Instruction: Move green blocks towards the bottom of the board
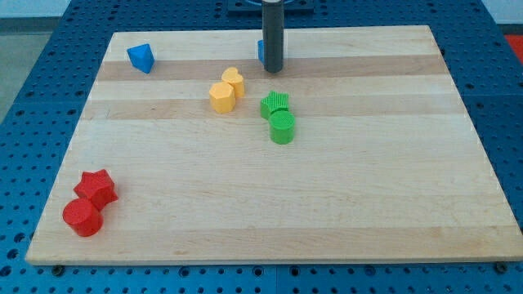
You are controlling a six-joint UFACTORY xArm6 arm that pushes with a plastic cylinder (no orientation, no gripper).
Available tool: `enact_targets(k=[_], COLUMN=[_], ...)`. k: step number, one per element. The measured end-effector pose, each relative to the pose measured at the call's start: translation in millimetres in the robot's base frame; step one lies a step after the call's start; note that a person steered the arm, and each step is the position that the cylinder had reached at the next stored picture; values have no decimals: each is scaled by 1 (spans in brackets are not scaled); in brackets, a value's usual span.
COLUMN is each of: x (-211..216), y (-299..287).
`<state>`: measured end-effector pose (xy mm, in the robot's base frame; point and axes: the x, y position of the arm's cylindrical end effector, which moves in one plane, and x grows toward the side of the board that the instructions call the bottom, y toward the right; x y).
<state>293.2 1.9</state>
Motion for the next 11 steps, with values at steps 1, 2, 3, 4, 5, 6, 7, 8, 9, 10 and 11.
enact_targets(k=[1,2,3,4,5,6,7,8,9,10,11], x=[0,-1,10,16,17,17,17,17,18,24,35], y=[0,0,0,0,-1,-1,-6,-25,-42,-61,-79])
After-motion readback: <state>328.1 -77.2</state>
